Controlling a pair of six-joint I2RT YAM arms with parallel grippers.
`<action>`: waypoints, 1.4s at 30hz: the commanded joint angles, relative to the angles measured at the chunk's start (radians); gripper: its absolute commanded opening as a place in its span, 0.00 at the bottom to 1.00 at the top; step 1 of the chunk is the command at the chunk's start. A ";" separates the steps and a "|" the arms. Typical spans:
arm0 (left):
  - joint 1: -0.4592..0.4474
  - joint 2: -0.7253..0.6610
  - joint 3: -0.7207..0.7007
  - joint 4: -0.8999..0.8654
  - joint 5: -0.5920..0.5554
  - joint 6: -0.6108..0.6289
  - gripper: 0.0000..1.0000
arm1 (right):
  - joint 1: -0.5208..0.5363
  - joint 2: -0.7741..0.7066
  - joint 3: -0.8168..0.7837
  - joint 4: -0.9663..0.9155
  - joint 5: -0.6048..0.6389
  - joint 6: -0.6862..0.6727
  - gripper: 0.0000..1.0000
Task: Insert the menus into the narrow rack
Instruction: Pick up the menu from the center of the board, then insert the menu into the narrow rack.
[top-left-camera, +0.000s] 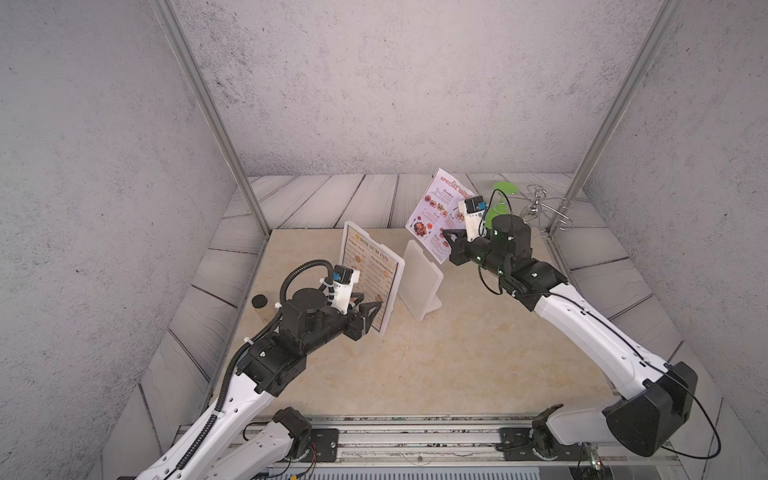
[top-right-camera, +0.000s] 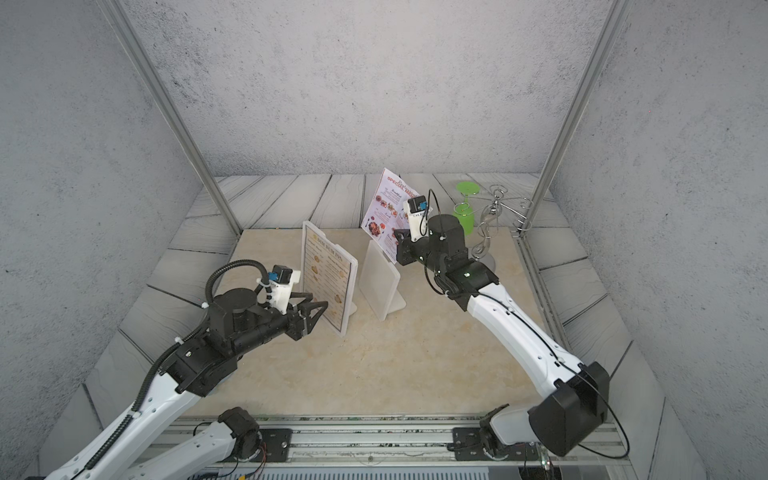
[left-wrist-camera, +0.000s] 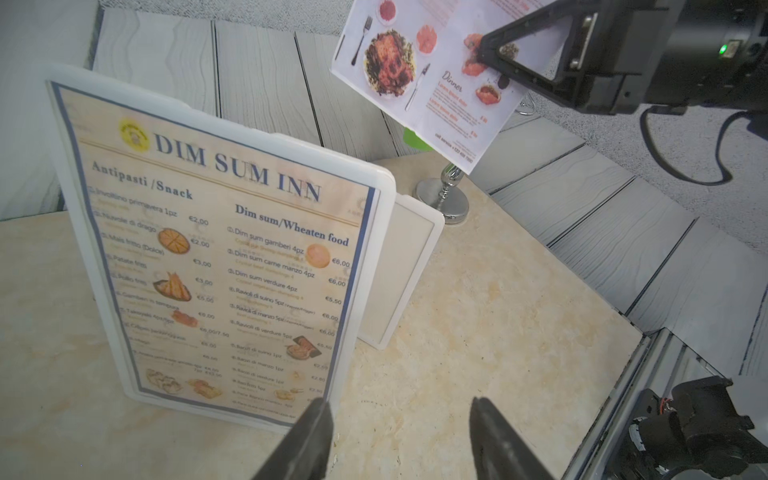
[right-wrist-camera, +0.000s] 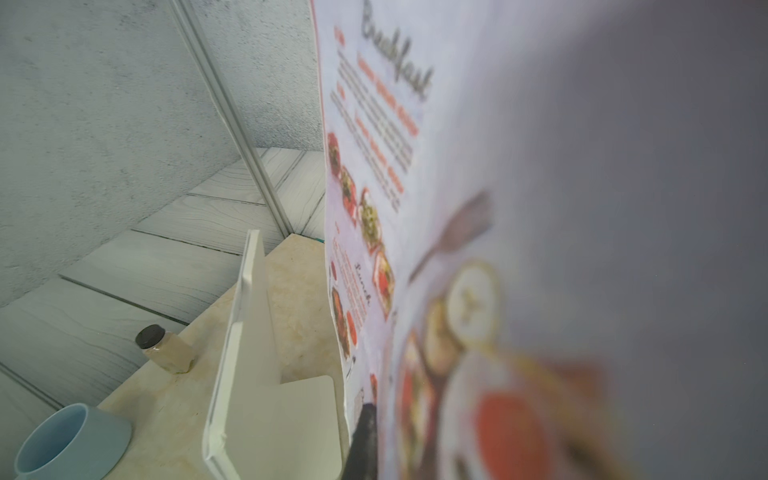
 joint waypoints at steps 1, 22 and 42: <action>-0.012 -0.033 -0.032 0.034 -0.021 -0.038 0.57 | -0.015 0.054 0.015 0.110 0.071 0.036 0.00; -0.020 -0.026 -0.046 0.008 -0.001 -0.044 0.56 | -0.022 0.233 -0.020 0.287 0.146 0.114 0.00; -0.021 -0.032 -0.050 0.002 0.002 -0.060 0.56 | -0.018 0.242 -0.048 0.284 0.106 0.174 0.00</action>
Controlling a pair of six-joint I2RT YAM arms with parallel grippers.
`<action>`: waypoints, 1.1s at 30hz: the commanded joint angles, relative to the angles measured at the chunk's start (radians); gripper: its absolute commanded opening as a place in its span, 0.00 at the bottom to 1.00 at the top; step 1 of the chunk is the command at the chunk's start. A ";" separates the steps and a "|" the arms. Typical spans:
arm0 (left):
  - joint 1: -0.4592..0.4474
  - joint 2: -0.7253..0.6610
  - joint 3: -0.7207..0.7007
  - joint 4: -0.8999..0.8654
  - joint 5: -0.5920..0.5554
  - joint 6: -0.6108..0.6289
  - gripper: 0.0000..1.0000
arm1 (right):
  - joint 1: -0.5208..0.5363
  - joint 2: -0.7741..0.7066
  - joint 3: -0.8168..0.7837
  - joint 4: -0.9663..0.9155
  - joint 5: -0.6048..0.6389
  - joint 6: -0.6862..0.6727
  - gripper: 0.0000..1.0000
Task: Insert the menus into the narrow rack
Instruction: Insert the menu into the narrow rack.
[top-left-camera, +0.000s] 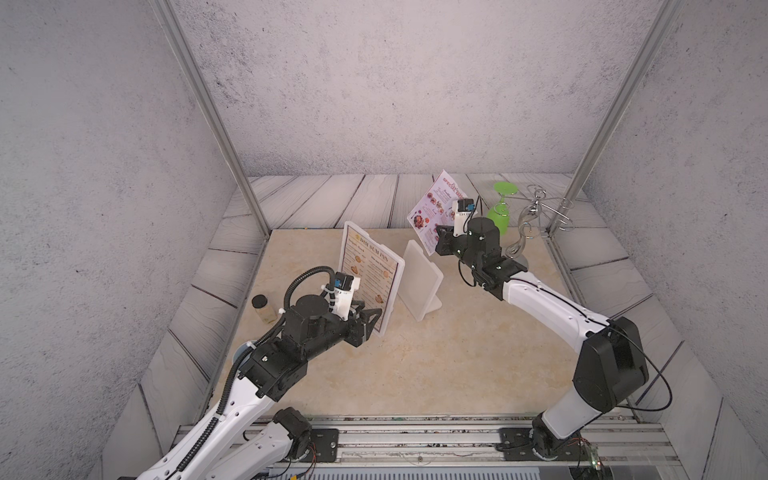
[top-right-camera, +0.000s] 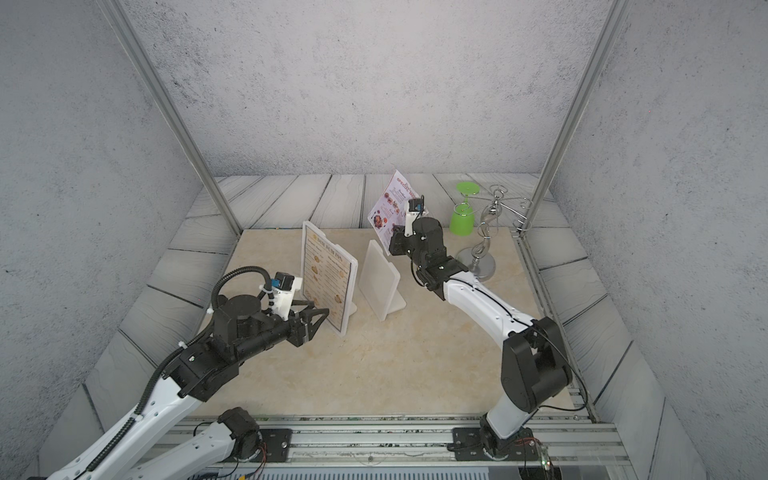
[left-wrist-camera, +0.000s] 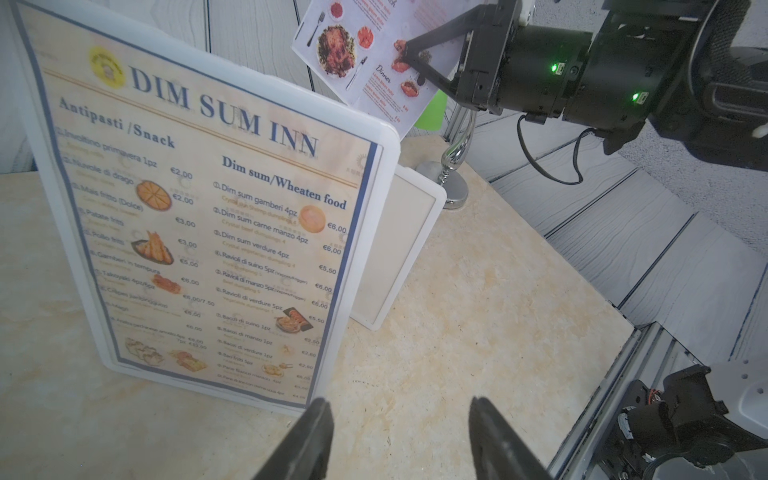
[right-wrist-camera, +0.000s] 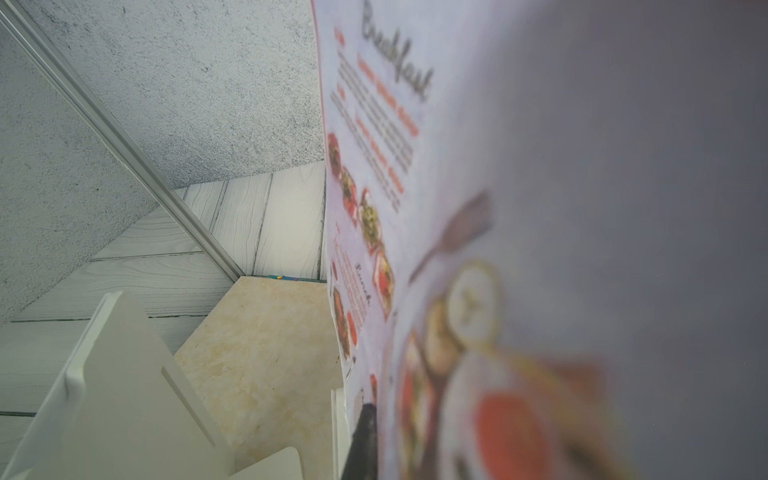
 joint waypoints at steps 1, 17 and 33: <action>-0.005 -0.013 -0.008 0.003 0.005 -0.016 0.56 | 0.000 0.021 -0.009 0.010 -0.015 0.019 0.00; -0.005 -0.017 -0.014 0.000 0.015 -0.027 0.56 | 0.014 0.016 -0.015 0.006 -0.027 0.046 0.00; -0.006 -0.037 -0.022 -0.002 0.020 -0.036 0.56 | 0.021 0.003 -0.028 0.005 -0.023 0.055 0.00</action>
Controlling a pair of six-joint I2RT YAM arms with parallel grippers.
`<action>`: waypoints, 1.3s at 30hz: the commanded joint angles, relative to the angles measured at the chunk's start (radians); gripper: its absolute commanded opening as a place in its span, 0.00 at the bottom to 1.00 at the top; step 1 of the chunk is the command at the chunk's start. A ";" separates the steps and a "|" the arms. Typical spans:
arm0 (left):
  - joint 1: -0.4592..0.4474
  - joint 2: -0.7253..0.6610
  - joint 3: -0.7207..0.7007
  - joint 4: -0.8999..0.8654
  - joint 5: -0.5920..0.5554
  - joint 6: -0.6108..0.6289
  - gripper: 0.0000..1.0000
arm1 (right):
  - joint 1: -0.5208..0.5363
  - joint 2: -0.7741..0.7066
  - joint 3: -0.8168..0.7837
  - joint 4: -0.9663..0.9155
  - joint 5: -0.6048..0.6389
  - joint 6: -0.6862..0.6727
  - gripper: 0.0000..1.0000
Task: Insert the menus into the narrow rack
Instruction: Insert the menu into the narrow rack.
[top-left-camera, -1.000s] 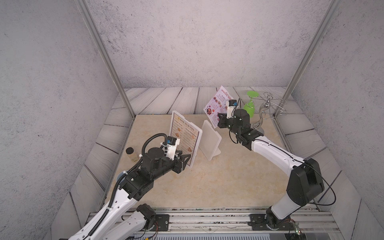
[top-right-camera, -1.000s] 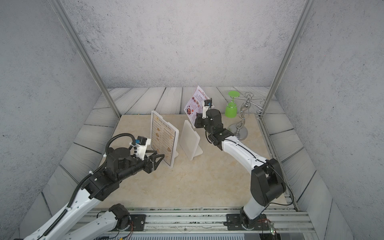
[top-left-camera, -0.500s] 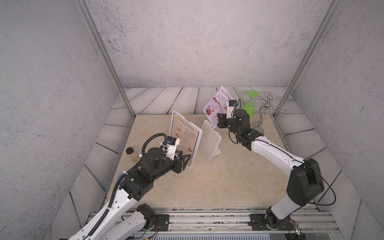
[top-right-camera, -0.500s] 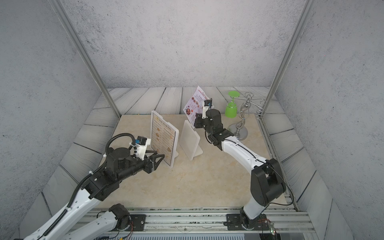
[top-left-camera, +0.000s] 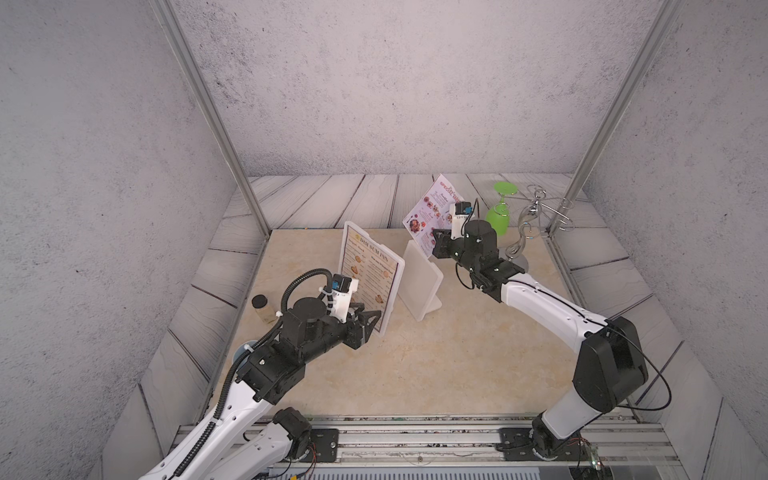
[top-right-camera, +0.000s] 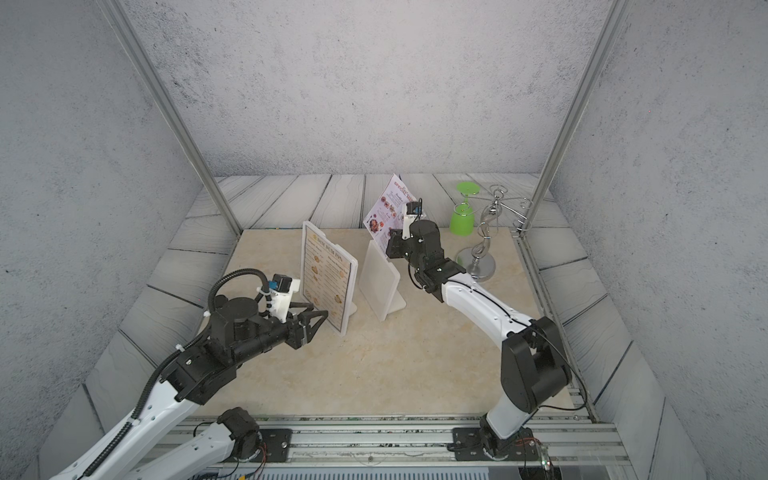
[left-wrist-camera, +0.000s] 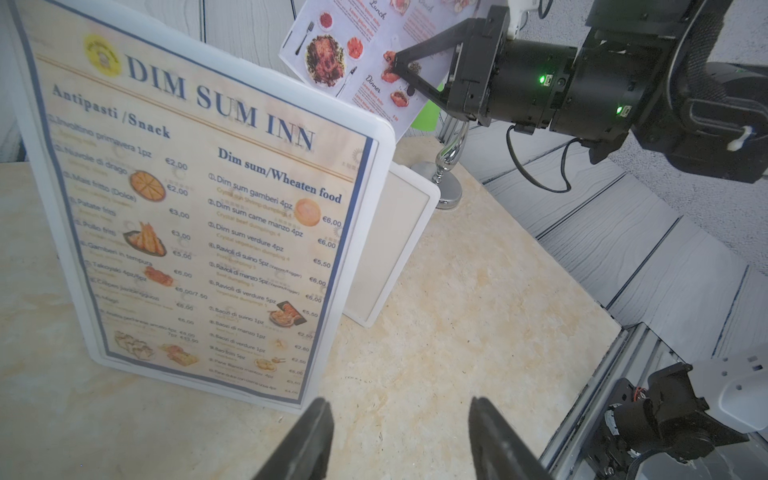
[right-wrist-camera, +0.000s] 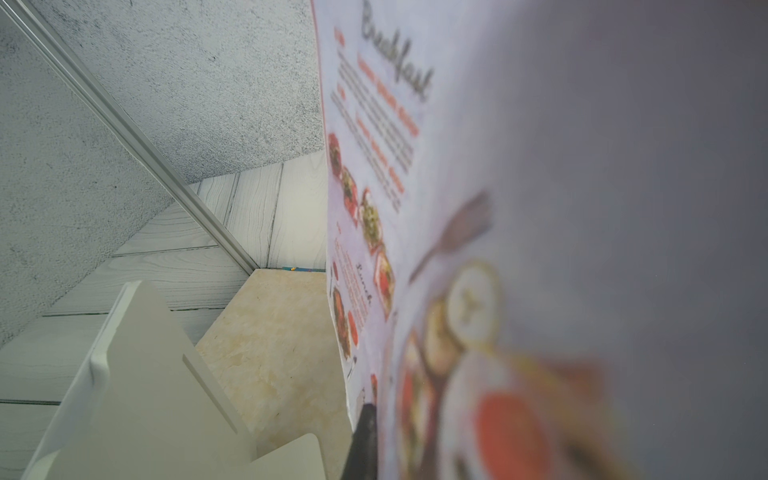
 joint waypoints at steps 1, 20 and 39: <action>-0.007 -0.010 -0.010 0.005 0.005 -0.014 0.56 | 0.005 0.002 -0.013 0.005 -0.002 0.010 0.00; -0.010 -0.009 -0.011 0.005 0.011 -0.019 0.56 | 0.009 -0.054 -0.058 -0.013 0.012 0.004 0.00; -0.023 -0.011 -0.015 0.020 0.018 -0.040 0.56 | 0.015 -0.180 -0.145 -0.056 0.009 -0.020 0.00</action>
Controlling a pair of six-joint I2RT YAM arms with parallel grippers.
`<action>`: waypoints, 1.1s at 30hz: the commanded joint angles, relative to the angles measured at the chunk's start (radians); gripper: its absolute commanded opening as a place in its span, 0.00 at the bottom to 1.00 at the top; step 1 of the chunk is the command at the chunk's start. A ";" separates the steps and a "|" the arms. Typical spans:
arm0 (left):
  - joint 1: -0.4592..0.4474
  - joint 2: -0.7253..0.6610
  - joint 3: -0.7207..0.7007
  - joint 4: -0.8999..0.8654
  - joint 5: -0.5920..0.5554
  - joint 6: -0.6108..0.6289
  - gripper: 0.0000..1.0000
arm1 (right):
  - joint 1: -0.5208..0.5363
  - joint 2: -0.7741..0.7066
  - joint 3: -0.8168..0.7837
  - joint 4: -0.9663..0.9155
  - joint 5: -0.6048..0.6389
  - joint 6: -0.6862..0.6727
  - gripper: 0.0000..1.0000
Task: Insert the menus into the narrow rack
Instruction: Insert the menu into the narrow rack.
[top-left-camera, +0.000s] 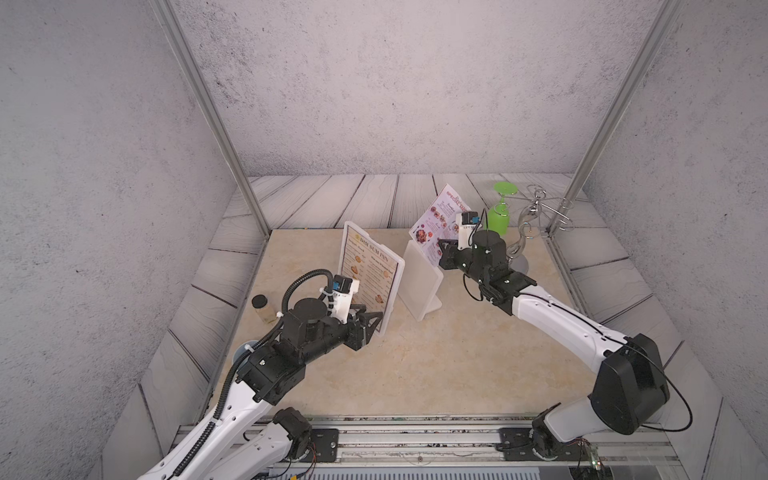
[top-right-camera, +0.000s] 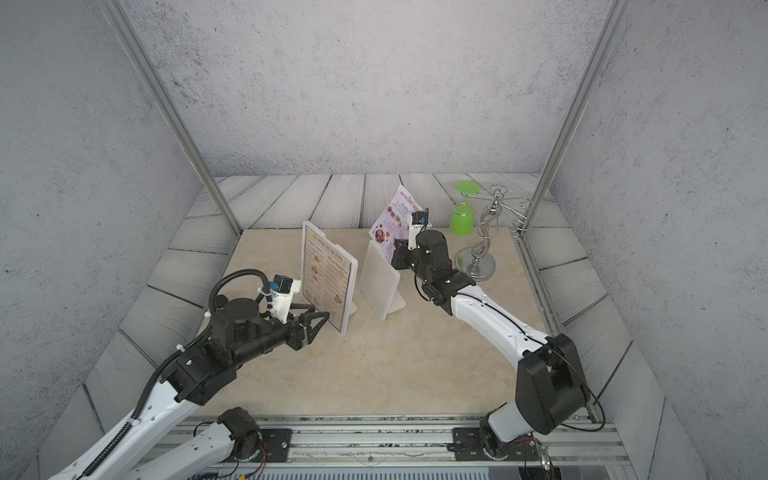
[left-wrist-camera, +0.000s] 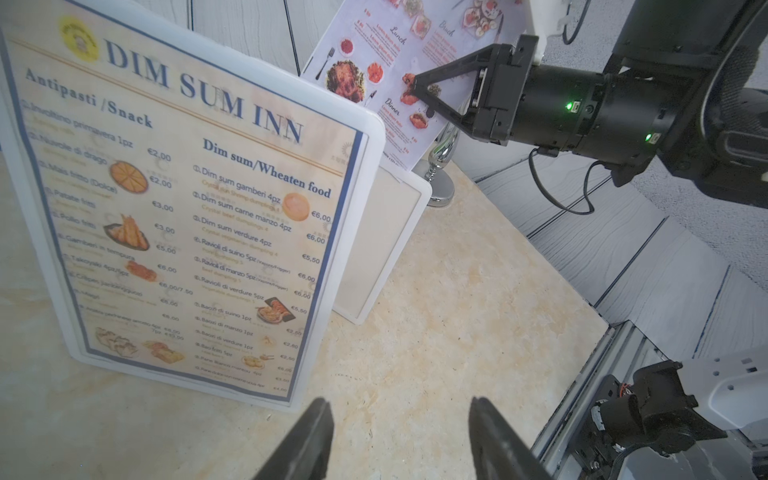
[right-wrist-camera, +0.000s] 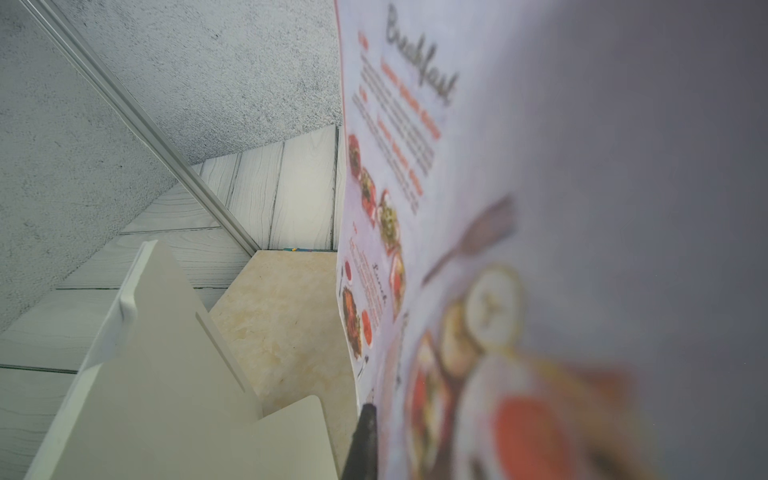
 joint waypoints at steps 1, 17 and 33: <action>-0.010 -0.010 -0.013 0.022 0.008 -0.019 0.56 | 0.006 -0.045 -0.018 -0.030 0.006 -0.015 0.00; -0.021 -0.007 -0.012 0.023 0.002 -0.019 0.56 | 0.008 -0.049 -0.047 -0.039 0.000 -0.017 0.00; -0.024 0.007 -0.009 0.029 0.005 -0.010 0.56 | 0.017 -0.044 -0.024 -0.111 -0.028 -0.047 0.00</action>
